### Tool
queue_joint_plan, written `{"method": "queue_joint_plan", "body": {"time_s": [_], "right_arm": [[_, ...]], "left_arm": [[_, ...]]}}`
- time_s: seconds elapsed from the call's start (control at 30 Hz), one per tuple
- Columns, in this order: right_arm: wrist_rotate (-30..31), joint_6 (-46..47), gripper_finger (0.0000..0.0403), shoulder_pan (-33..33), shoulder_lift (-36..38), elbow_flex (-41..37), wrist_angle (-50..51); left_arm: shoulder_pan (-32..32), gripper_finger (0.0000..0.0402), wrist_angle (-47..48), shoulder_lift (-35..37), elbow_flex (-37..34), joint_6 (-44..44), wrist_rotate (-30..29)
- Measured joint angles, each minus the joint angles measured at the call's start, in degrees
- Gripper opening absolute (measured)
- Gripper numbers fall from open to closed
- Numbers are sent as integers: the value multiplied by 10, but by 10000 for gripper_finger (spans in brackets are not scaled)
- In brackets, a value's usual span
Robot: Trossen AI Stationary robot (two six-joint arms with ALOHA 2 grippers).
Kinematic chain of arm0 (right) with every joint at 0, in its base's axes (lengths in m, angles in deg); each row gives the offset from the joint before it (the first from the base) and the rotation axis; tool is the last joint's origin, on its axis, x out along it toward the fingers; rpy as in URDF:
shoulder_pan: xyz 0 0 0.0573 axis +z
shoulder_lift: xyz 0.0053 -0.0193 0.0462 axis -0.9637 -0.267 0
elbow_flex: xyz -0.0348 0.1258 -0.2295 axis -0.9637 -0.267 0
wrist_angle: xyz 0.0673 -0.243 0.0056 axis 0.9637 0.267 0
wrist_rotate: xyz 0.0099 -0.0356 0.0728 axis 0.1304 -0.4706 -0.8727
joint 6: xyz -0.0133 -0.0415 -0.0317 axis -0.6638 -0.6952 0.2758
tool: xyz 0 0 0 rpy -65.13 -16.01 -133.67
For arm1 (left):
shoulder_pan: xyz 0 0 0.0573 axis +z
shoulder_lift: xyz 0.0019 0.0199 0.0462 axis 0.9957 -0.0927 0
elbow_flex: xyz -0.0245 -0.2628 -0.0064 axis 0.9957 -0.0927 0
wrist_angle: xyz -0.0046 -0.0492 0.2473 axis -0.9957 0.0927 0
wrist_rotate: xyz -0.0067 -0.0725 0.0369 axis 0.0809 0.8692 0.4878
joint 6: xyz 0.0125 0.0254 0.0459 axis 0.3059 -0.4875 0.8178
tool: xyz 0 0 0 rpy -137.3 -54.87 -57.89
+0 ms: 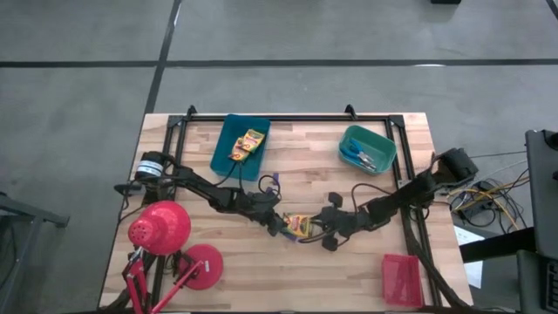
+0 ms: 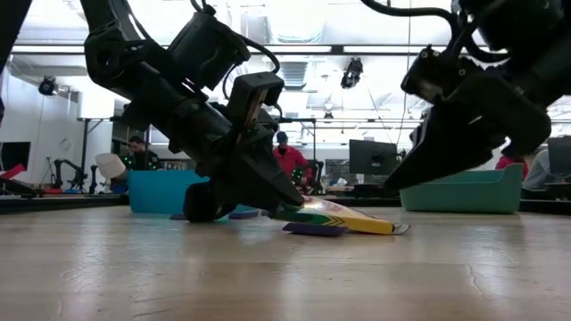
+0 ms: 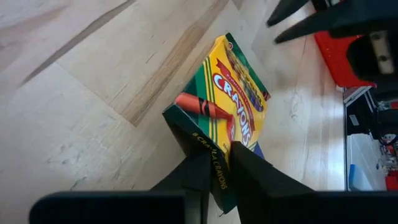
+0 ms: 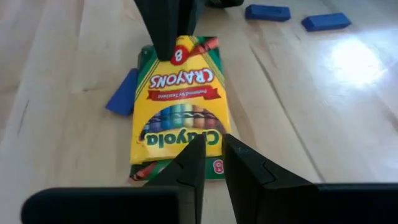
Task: Pick & Place School Supplies
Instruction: Put the yellow crayon box into the blue bin
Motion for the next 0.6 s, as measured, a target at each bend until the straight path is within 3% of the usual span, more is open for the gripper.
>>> {"method": "queue_joint_plan", "body": {"time_s": [0.27, 0.6], "right_arm": [[12, 57, 52, 5, 53, 0, 111], [54, 150, 52, 9, 57, -3, 207]], "left_arm": [[1, 50, -29, 1, -1, 0, -1], [2, 50, -43, 31, -1, 44, -14]]}}
